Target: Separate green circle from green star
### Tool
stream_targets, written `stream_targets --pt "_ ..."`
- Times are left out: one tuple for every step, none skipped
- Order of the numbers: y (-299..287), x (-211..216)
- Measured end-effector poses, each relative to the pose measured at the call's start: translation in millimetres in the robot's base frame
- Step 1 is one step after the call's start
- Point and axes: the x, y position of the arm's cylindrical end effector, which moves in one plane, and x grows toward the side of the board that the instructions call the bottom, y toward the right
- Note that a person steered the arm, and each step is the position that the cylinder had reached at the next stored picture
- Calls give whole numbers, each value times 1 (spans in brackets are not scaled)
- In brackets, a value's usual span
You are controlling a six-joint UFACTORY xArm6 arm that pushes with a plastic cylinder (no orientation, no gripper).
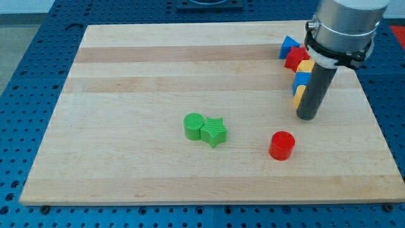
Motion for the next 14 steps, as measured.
stream_targets --pt "0 0" --pt "-6 0" --pt "-46 -7" --pt "-93 -28" --pt "-149 -34" --pt "-222 -28" --pt "-253 -3" --pt "-253 28" --pt "-222 37" --pt "-170 36" --pt "-150 35" --pt "-197 35" --pt "-228 27" --pt "-209 15"
